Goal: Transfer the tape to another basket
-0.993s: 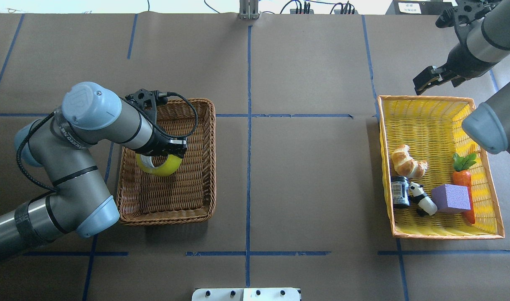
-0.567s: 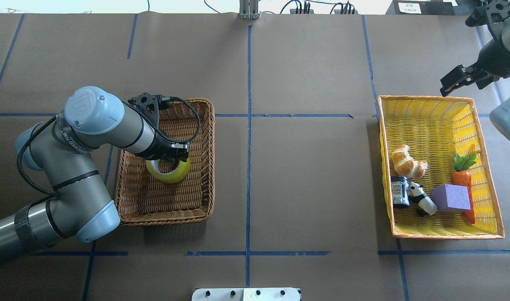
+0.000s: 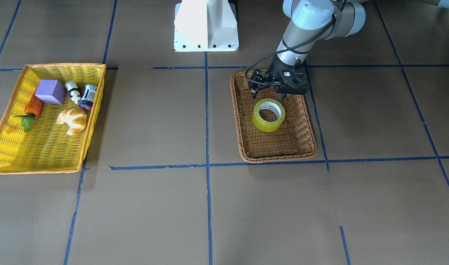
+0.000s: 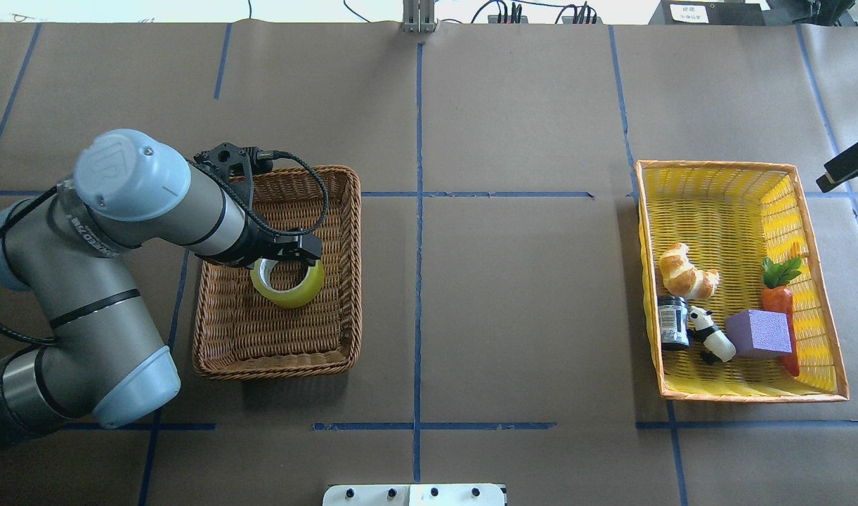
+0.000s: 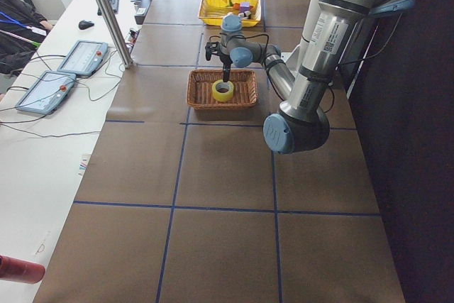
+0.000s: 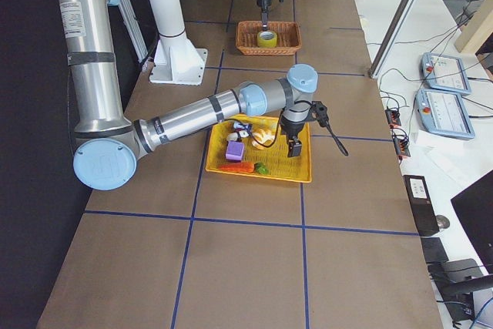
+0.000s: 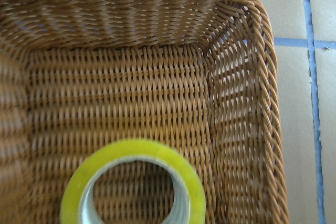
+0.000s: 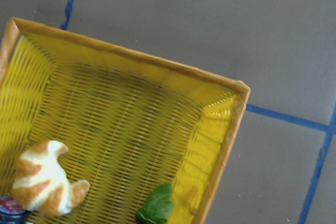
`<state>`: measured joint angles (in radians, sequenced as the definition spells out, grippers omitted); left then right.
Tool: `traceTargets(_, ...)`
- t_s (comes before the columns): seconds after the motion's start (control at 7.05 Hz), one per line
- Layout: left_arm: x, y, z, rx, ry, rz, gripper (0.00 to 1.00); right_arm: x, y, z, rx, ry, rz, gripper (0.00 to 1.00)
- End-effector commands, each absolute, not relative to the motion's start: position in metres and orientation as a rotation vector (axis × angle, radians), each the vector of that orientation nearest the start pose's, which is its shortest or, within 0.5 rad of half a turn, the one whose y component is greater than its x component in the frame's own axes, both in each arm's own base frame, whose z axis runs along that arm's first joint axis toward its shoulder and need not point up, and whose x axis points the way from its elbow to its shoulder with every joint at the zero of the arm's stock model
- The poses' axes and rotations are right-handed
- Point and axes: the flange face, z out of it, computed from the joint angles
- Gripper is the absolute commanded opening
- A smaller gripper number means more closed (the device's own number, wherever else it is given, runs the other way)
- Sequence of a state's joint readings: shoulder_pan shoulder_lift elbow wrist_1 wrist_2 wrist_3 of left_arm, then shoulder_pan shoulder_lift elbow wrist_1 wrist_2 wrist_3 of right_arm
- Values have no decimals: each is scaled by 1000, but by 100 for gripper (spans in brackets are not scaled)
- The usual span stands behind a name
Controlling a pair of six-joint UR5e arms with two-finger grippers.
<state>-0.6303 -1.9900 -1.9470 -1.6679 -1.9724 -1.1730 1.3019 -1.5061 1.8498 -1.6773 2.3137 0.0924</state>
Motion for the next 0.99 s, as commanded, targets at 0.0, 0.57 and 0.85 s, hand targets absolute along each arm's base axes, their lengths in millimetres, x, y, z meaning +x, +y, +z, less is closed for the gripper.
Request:
traceTargets(0.0, 357, -433, 266, 123, 912, 56, 100, -22, -472, 557, 49, -782, -225, 100)
traceTargets(0.57, 188, -477, 397, 170, 811, 195, 100, 49, -458, 656, 115, -853, -190, 100)
traceTargets(0.85, 103, -479, 477, 104, 840, 183, 100, 53, -459, 657, 132, -804, -184, 100)
